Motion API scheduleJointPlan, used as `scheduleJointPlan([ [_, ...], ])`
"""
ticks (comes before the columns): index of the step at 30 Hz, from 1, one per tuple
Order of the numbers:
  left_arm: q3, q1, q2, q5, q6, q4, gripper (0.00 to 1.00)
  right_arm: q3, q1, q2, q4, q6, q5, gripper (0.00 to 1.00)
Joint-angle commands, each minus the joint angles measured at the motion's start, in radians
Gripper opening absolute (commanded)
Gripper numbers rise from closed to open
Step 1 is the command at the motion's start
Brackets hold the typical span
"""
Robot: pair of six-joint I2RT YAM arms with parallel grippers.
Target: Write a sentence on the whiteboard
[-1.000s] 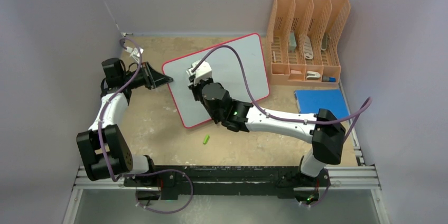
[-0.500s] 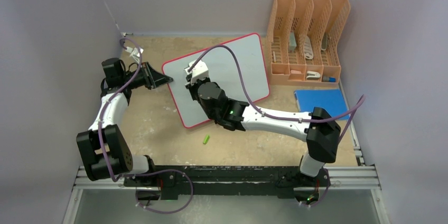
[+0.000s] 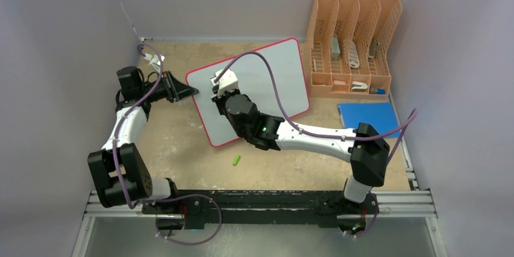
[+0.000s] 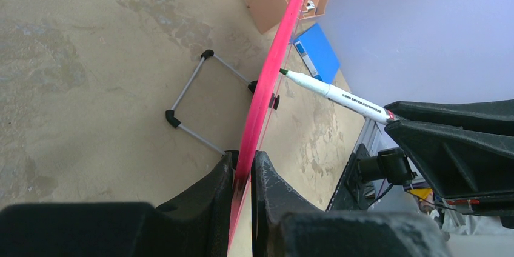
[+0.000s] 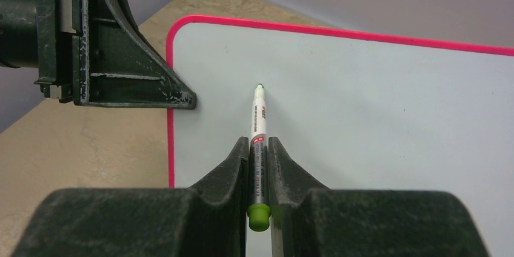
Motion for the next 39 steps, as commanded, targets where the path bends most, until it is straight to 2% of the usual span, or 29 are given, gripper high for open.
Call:
scheduleJointPlan([
  [1, 0.012, -0.028, -0.007, -0.037, 0.030, -0.034, 0.00, 0.052, 0.005, -0.005, 0.026, -0.023, -0.009, 0.00],
  [39, 0.014, -0.030, -0.005, -0.043, 0.033, -0.036, 0.00, 0.065, 0.026, 0.028, -0.040, -0.050, -0.109, 0.00],
])
